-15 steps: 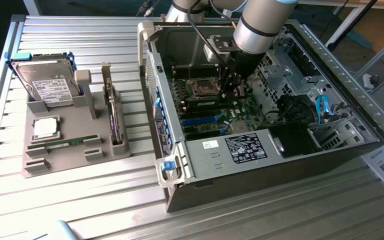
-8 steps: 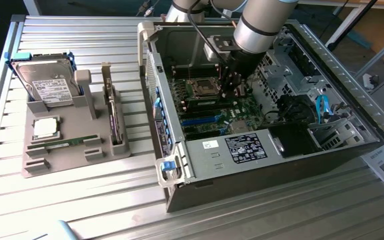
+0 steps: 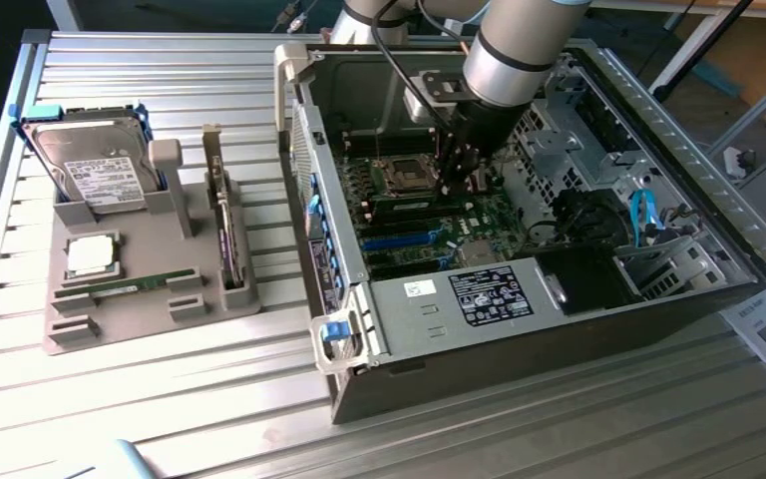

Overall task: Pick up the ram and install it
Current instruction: 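Insert the ram into the slot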

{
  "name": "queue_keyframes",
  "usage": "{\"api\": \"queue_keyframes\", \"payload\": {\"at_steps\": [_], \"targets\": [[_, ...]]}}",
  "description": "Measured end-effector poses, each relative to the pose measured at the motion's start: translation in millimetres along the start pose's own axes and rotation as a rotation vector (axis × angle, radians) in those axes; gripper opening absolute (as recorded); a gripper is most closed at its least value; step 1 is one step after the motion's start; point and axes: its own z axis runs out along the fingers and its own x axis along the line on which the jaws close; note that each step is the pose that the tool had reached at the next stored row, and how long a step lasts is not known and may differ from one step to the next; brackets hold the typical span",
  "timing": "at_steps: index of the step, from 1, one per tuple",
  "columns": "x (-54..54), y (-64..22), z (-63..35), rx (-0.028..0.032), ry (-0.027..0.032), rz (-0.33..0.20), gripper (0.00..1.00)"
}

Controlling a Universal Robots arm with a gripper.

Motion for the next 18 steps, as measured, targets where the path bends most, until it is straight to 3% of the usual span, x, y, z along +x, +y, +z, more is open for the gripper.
{"api": "queue_keyframes", "payload": {"at_steps": [13,18], "targets": [[0.0,-2.2,-0.1,-0.0001,0.0001,-0.001,0.12],[0.0,0.2,0.0,0.0093,-0.0001,-0.001,0.12]]}}
